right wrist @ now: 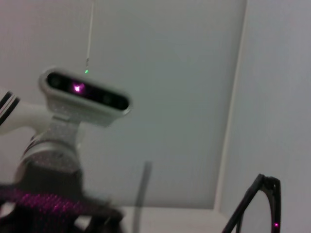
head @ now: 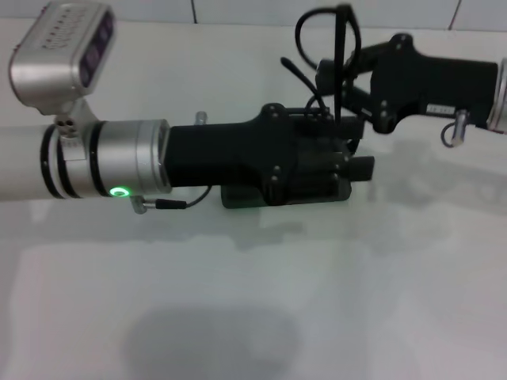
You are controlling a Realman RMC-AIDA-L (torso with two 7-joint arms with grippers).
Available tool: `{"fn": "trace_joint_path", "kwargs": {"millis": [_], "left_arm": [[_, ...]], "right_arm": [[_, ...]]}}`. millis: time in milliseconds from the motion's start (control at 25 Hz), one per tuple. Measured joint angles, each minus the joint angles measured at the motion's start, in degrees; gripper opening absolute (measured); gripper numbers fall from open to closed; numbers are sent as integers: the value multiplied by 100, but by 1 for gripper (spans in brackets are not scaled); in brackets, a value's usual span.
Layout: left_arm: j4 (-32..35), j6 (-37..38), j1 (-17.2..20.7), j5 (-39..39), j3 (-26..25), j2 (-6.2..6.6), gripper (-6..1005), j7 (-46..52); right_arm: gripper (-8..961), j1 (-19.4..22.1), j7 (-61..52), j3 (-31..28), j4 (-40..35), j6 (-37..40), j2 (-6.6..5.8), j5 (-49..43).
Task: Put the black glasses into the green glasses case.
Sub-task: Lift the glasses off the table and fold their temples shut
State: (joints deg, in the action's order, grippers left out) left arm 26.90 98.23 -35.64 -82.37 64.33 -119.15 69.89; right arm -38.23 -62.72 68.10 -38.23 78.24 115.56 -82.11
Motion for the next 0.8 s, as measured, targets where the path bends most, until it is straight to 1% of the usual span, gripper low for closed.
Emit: {"fn": "trace_joint_path", "kwargs": {"millis": [80, 240, 520, 800], "left_arm": [[51, 14, 63, 14, -42, 5, 561, 0], [145, 62, 161, 66, -68, 30, 561, 7], [166, 73, 188, 71, -71, 49, 561, 11], [168, 71, 234, 73, -71, 59, 561, 3]], "right_arm": [[108, 11, -1, 117, 18, 13, -6, -50], [108, 20, -25, 167, 38, 135, -11, -289], [108, 27, -52, 216, 44, 524, -10, -530], [108, 77, -86, 193, 44, 523, -26, -532]]}}
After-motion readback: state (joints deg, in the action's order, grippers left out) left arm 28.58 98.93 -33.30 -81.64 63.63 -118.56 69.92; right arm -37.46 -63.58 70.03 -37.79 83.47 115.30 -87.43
